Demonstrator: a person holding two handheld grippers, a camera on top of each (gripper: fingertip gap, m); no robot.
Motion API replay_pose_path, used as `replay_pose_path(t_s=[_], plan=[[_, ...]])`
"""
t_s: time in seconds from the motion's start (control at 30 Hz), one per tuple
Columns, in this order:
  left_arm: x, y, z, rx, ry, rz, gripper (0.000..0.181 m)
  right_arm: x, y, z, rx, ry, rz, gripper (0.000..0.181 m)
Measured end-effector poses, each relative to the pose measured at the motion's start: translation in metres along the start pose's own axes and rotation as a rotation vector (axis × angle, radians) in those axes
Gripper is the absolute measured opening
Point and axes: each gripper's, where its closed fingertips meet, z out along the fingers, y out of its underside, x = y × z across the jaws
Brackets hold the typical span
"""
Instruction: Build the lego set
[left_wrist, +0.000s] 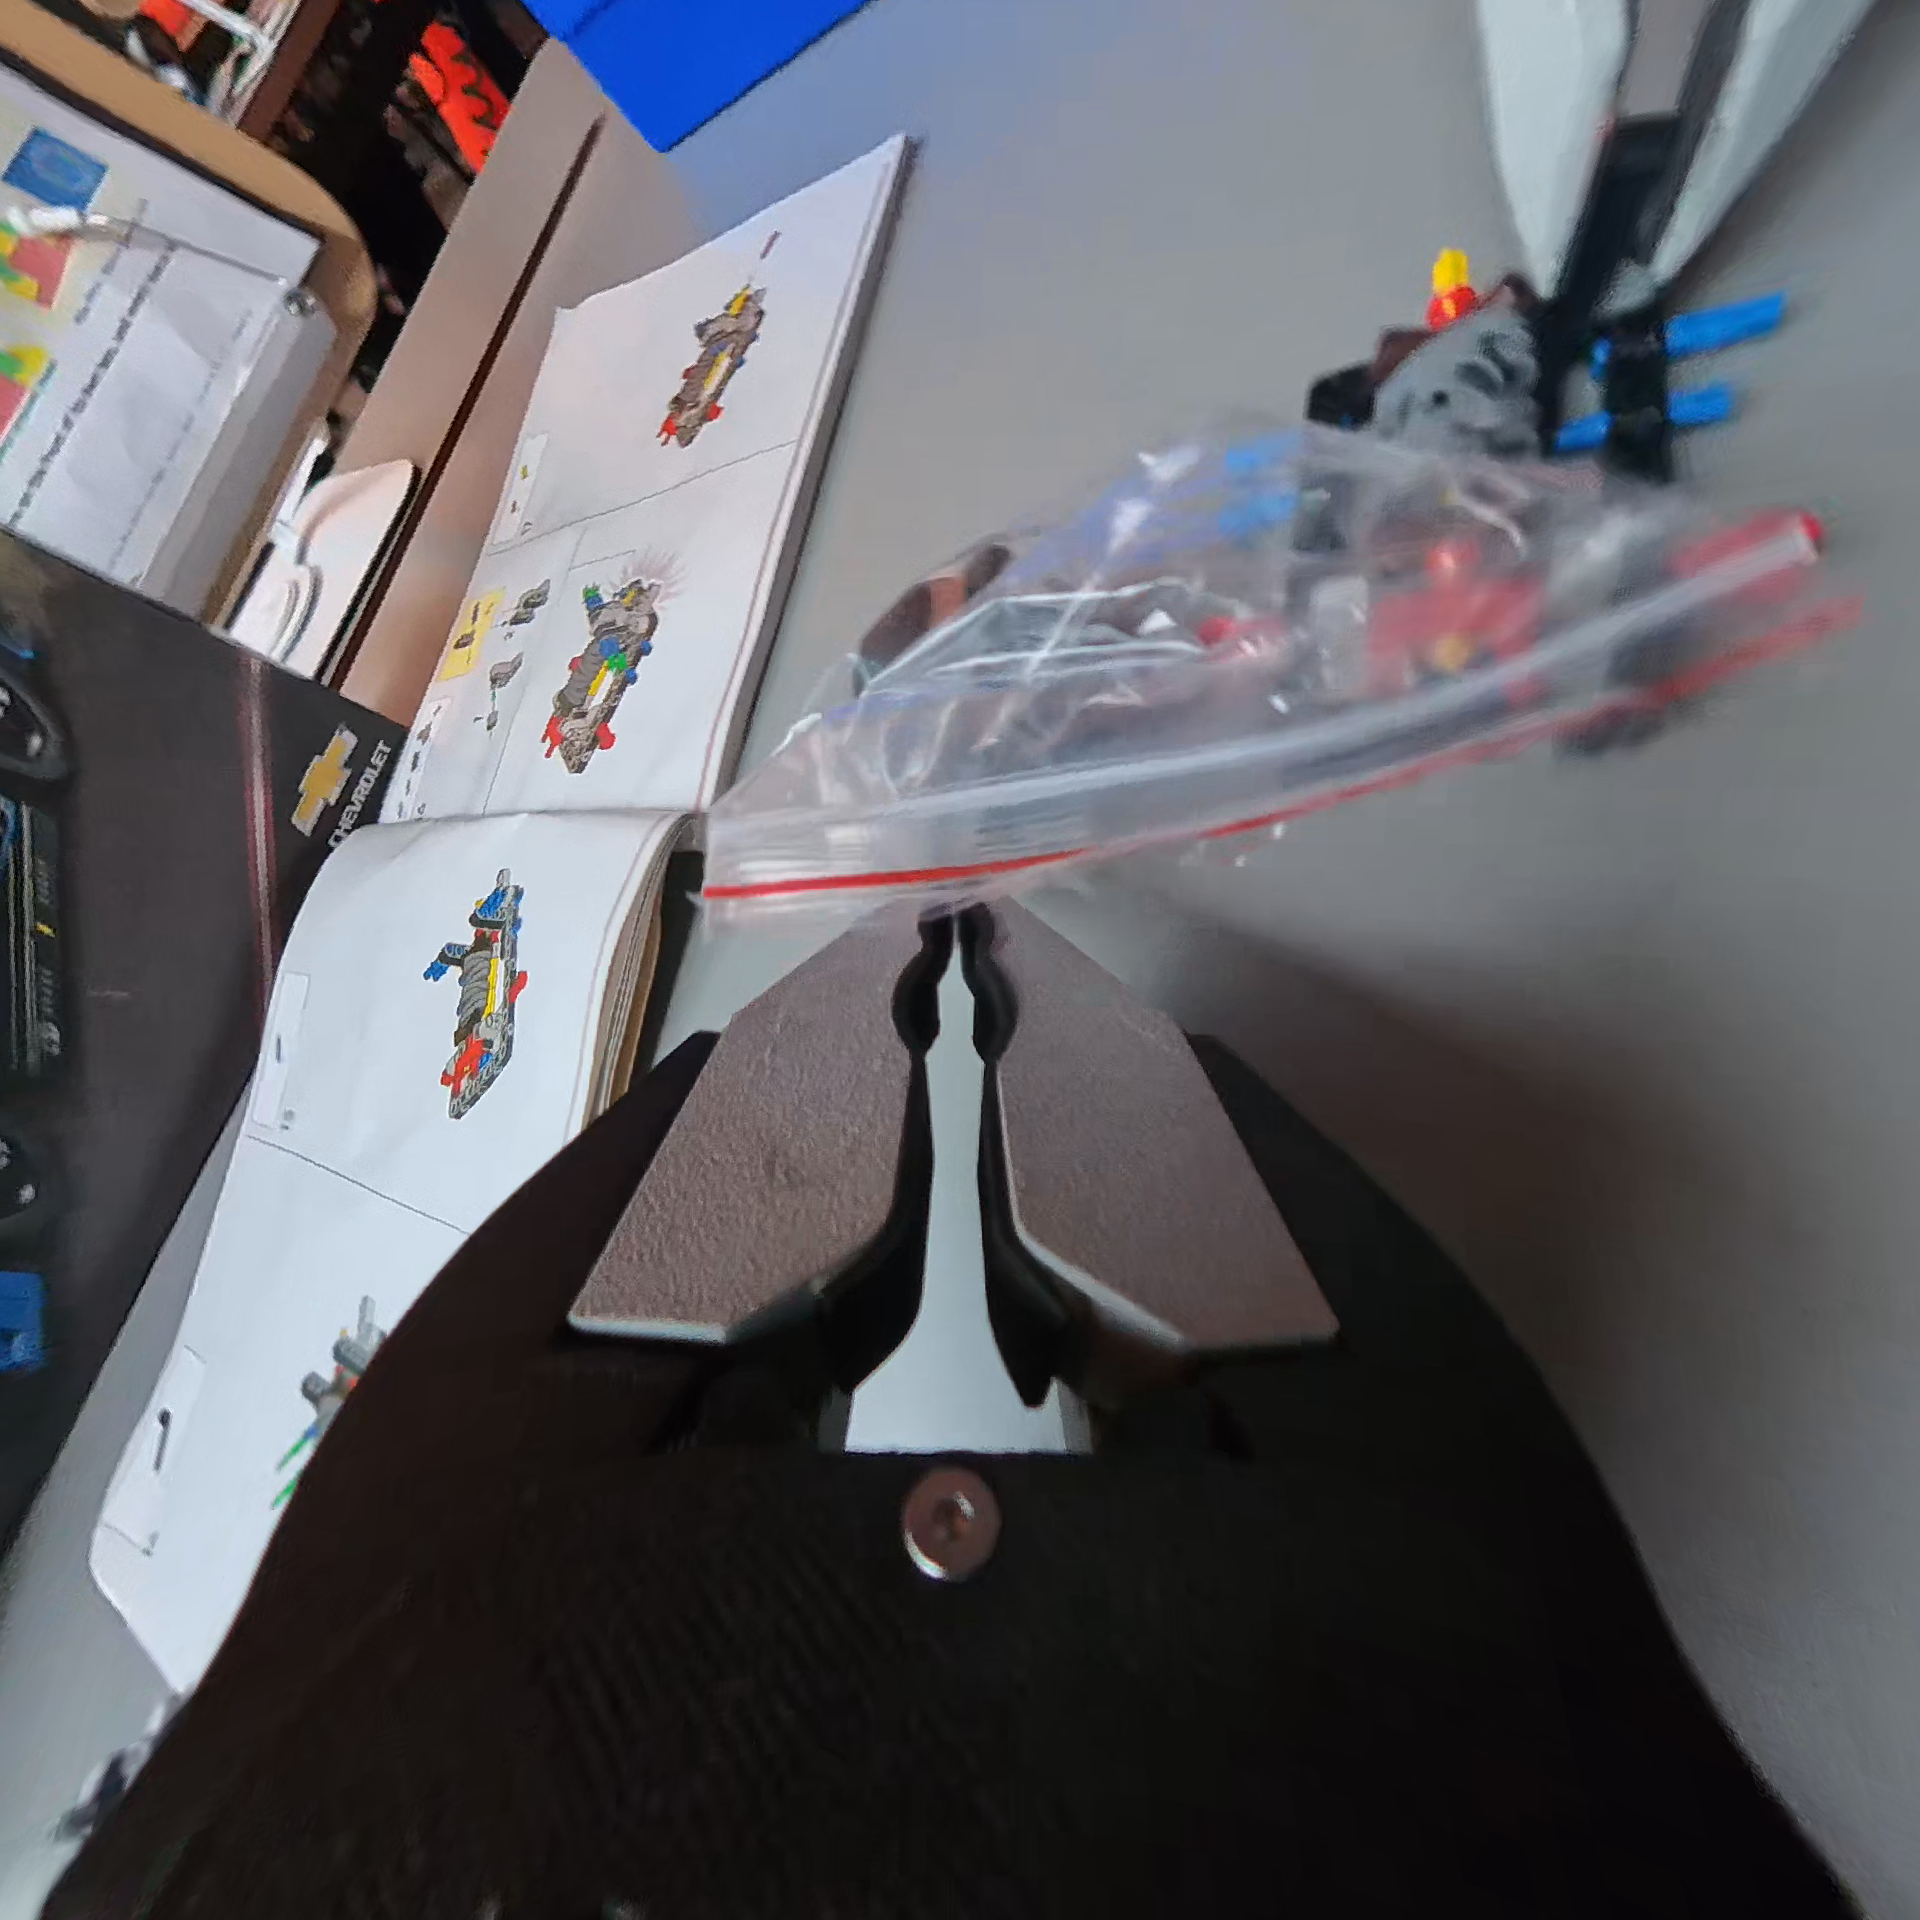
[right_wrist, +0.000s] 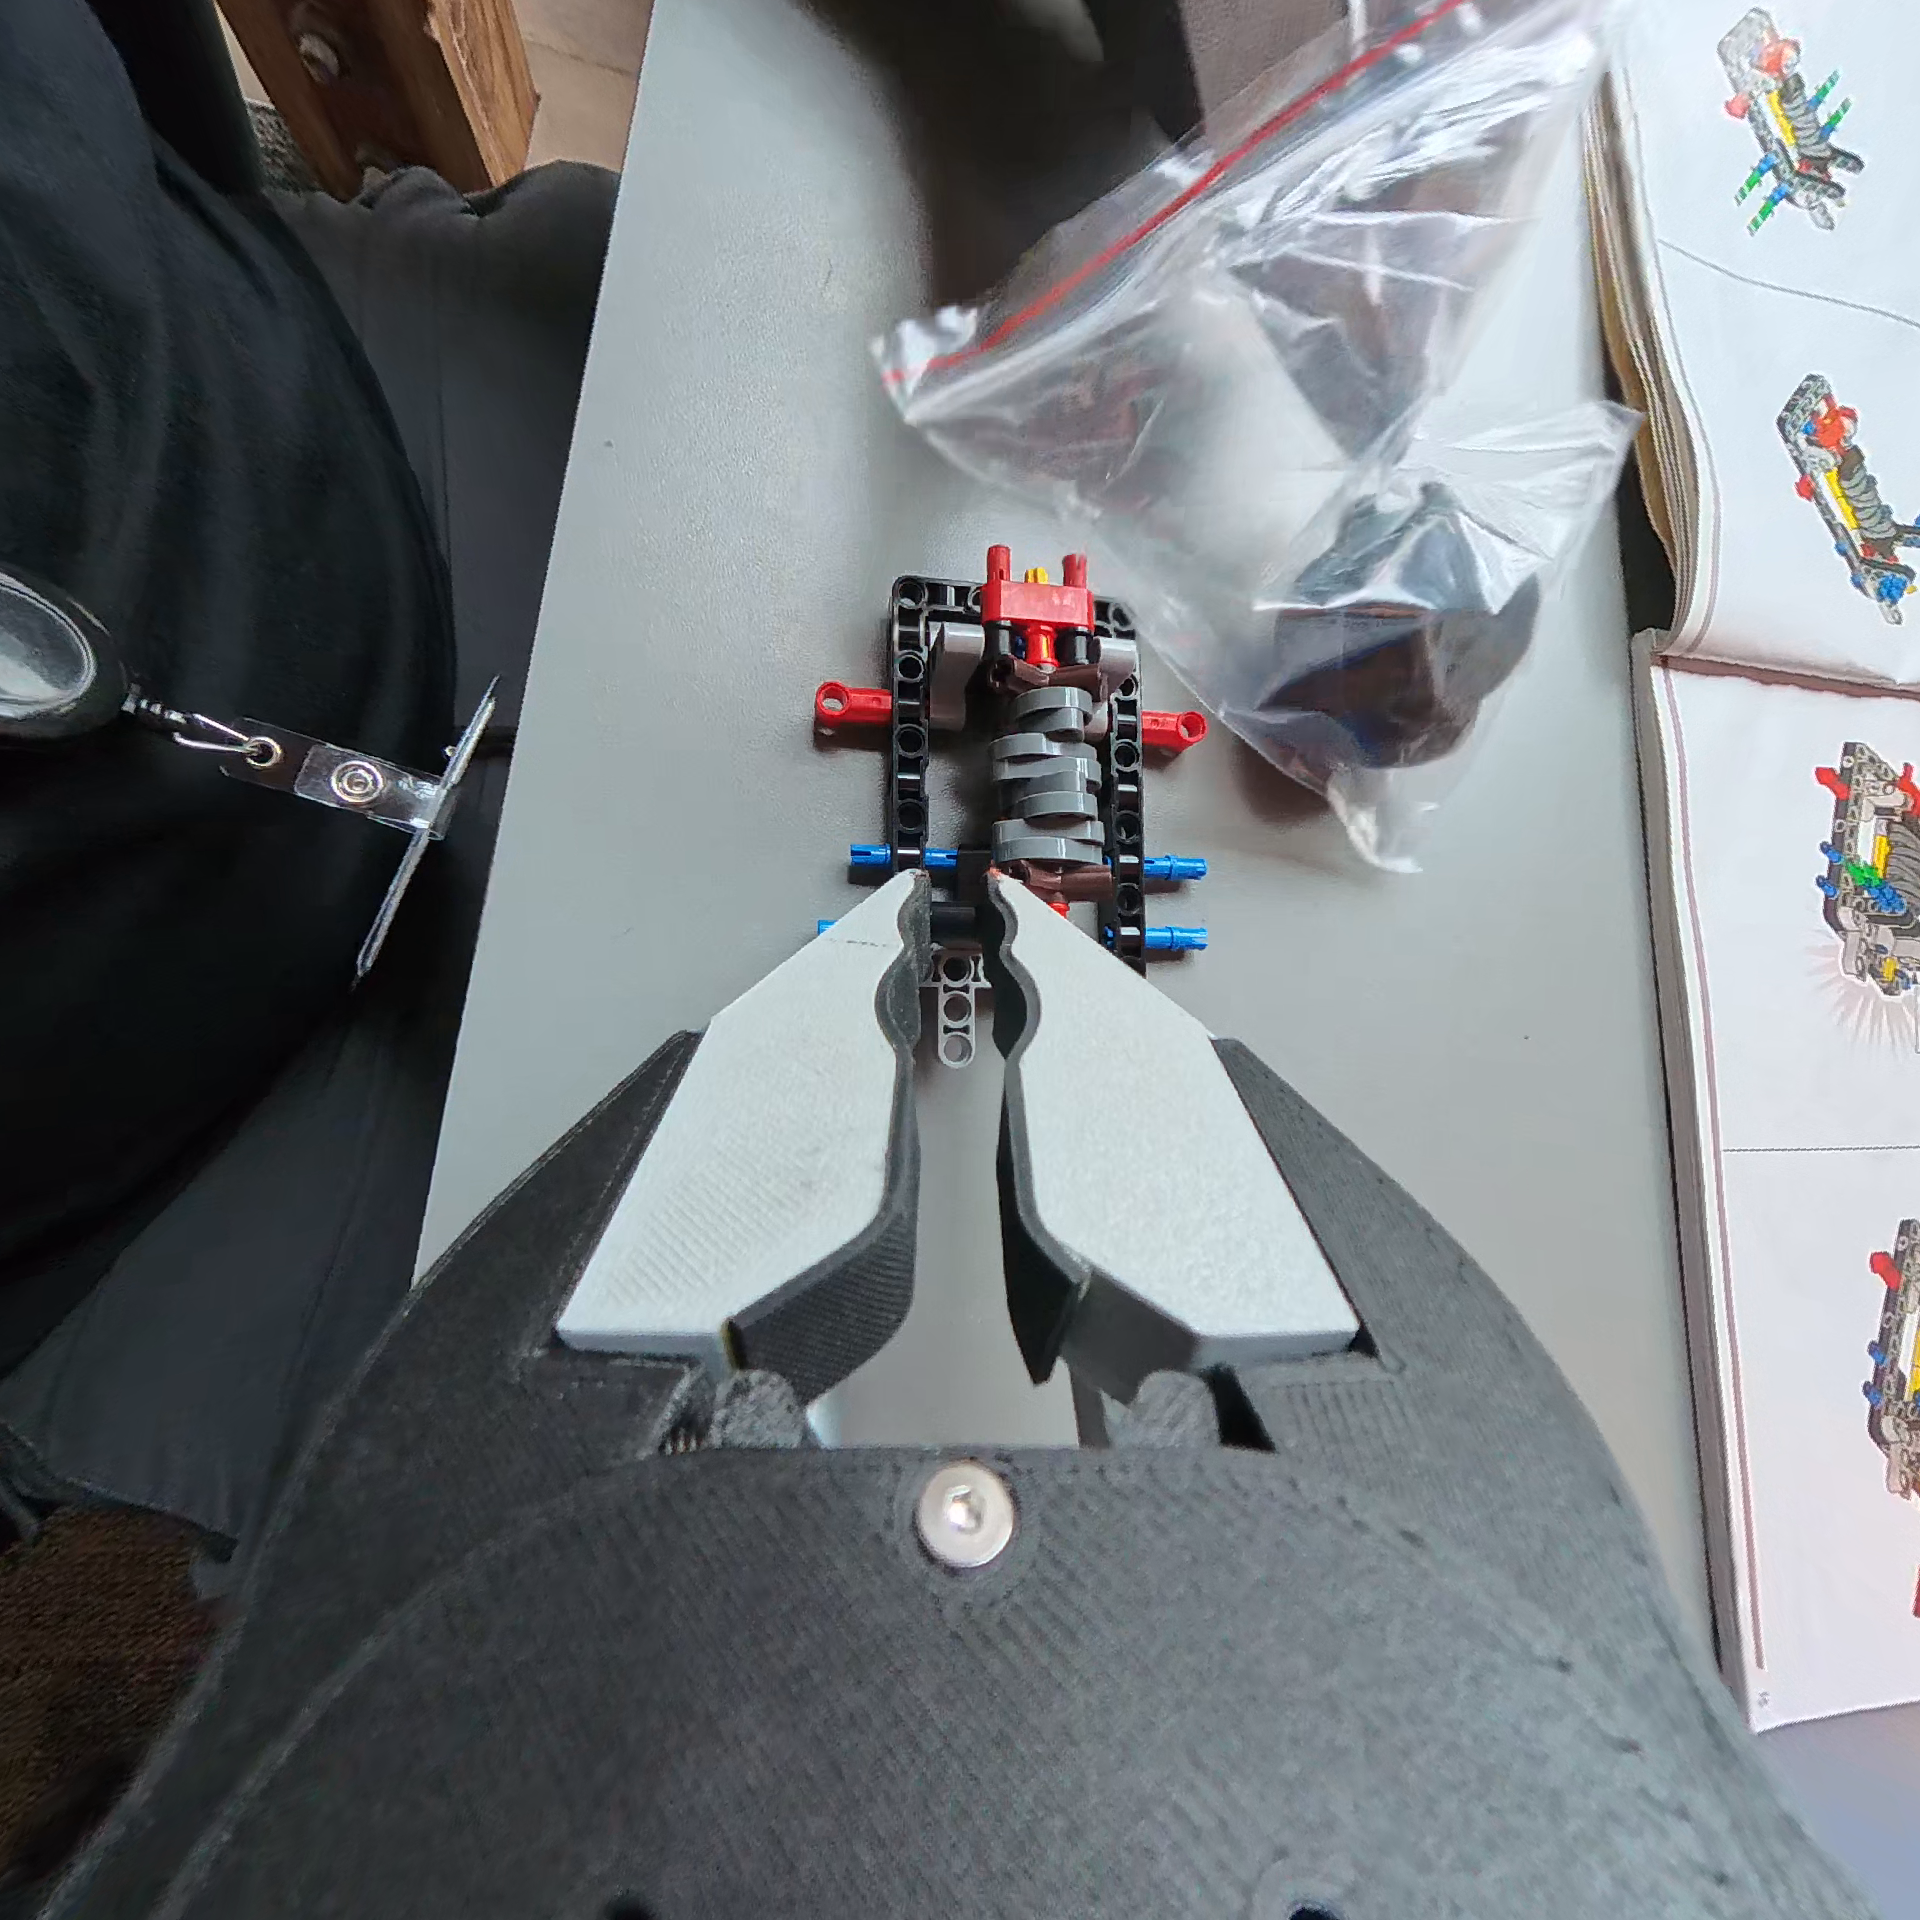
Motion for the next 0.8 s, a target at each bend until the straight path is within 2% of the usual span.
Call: replay_pose_path(t_s=[0.13,0.23,0.3,0.37,0.47,0.67,0.8], plan=[[-0.024,-0.011,-0.002,0.045,-0.013,-0.273,0.000,0.000,-0.001,0.000,-0.001,0.027,-0.035,0.006],[-0.036,-0.018,-0.004,0.103,0.039,-0.524,0.000,-0.001,-0.006,0.000,0.017,0.046,-0.057,0.006],[-0.039,-0.018,-0.005,0.126,0.063,-0.619,0.000,-0.002,-0.009,-0.002,0.034,0.045,-0.062,0.006],[-0.041,-0.013,-0.005,0.120,0.055,-0.662,0.000,-0.002,-0.010,-0.002,0.032,0.045,-0.057,0.007],[-0.043,-0.011,-0.006,0.109,0.062,-0.704,0.000,-0.003,-0.008,0.000,0.025,0.045,-0.048,0.018],[-0.047,-0.017,-0.009,0.114,0.074,-0.765,0.000,-0.001,-0.009,-0.006,0.042,0.053,-0.036,0.021],[-0.042,-0.040,-0.016,0.218,0.094,-0.648,0.000,0.001,-0.010,-0.014,0.068,0.050,-0.018,0.022]])
